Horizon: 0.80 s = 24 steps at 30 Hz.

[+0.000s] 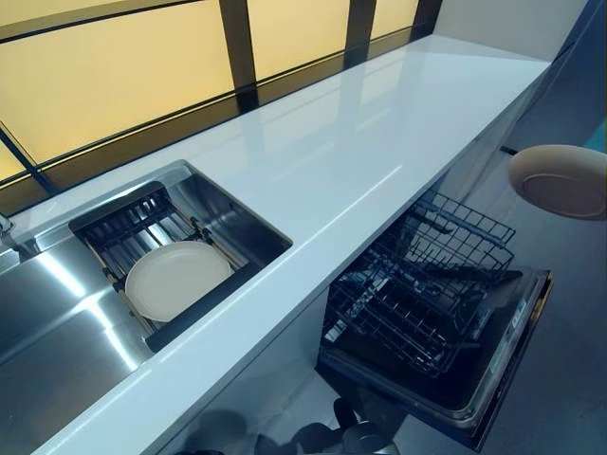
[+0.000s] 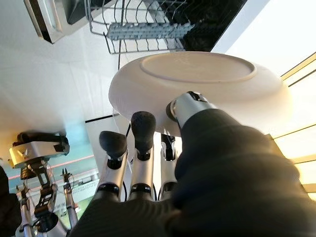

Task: Take plates into dishwasher

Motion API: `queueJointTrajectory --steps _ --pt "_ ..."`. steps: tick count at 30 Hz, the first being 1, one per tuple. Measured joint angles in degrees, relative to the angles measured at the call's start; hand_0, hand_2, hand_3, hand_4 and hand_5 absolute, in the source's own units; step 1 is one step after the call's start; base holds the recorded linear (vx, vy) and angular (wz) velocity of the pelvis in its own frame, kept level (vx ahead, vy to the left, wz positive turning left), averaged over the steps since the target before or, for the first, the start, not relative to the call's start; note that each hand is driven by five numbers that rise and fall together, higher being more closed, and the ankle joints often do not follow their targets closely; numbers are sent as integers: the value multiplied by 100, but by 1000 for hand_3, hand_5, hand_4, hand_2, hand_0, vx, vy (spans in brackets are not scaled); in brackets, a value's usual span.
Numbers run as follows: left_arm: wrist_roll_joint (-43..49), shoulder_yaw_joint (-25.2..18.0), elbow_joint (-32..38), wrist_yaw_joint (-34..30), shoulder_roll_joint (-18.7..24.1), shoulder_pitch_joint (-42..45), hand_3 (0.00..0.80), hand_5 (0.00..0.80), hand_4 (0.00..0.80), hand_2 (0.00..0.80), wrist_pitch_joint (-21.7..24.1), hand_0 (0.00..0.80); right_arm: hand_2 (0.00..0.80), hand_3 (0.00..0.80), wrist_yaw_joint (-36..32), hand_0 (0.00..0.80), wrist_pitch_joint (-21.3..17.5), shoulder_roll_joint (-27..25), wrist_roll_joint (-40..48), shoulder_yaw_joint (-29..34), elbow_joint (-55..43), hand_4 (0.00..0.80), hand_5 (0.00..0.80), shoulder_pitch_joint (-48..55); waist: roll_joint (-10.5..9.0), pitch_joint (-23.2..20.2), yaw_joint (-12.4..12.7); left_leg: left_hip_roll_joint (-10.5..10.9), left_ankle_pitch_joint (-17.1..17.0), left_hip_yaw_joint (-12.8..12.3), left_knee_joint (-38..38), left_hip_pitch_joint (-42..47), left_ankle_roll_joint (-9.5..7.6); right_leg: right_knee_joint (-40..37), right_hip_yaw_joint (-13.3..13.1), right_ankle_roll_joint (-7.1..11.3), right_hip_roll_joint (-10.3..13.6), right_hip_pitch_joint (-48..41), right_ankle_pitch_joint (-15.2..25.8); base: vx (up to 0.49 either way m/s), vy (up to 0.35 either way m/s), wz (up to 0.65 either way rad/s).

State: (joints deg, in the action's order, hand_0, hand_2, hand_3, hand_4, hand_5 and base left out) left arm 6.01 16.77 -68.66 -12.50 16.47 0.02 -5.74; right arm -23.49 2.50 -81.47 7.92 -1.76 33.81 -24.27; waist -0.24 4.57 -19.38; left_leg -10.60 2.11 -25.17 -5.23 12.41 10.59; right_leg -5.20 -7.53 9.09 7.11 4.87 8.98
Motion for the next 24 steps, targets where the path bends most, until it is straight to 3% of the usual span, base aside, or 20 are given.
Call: queueJointTrajectory --steps 10,24 --pt "0 0 4 3 -13 -62 0 0 0 0 -22 0 800 800 -87 800 53 444 -510 -125 1 800 800 12 5 2 124 -2 -2 12 2 2 1 4 4 6 1 31 19 -7 -3 0" --pt "-3 0 17 24 -17 -169 0 0 0 0 -88 0 800 800 44 800 586 1138 -1138 -819 26 800 800 -168 96 77 324 -32 -3 54 3 -77 0 2 84 6 27 101 20 -7 -2 1"
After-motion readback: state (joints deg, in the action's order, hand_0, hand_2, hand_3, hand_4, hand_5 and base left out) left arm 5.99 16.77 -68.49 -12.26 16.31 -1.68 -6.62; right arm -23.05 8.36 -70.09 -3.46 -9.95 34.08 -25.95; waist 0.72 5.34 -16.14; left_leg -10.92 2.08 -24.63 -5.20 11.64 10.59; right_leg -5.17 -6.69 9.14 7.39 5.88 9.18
